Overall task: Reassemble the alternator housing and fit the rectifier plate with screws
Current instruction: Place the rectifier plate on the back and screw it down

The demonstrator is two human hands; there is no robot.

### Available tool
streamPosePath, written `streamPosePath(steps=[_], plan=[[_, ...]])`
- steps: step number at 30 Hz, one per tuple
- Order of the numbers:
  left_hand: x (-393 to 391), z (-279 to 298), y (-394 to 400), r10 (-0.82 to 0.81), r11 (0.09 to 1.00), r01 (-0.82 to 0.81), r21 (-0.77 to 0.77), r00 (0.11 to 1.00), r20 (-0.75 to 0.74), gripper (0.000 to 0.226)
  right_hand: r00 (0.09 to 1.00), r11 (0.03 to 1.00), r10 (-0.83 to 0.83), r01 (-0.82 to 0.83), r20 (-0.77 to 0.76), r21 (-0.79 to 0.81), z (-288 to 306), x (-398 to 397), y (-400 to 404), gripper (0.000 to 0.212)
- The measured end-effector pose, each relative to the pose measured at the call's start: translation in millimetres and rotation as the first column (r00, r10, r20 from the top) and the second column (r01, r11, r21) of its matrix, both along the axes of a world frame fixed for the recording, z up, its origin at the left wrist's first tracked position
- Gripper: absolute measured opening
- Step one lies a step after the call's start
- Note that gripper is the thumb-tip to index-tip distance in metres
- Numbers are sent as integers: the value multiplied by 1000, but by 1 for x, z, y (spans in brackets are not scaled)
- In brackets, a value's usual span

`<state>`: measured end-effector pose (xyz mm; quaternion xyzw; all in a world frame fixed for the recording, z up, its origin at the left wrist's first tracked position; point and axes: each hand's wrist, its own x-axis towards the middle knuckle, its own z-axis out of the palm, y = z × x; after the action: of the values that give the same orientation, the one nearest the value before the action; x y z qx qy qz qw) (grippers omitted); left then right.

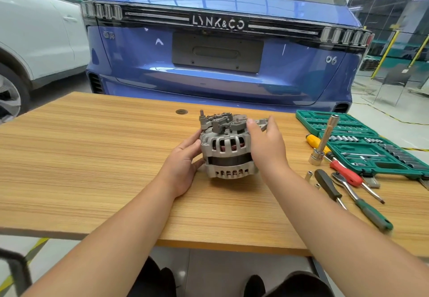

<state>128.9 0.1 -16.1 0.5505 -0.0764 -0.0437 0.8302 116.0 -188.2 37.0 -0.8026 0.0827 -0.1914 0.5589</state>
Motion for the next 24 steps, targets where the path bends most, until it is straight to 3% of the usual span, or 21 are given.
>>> streamPosePath(steps=[9, 12, 19, 24], plan=[[-5, -5, -10, -38, 986, 11, 164, 985, 166, 55, 982, 945, 15, 48, -189, 324, 3, 17, -27, 42], [-6, -3, -12, -66, 976, 24, 215, 979, 193, 59, 979, 913, 58, 28, -195, 407, -2, 16, -35, 36], [-9, -2, -11, 15, 971, -60, 231, 982, 190, 53, 973, 923, 116, -32, -198, 384, -8, 22, -34, 48], [-4, -3, -7, 280, 935, -304, 183, 949, 144, 28, 983, 970, 2, 43, -184, 238, 3, 25, -37, 48]])
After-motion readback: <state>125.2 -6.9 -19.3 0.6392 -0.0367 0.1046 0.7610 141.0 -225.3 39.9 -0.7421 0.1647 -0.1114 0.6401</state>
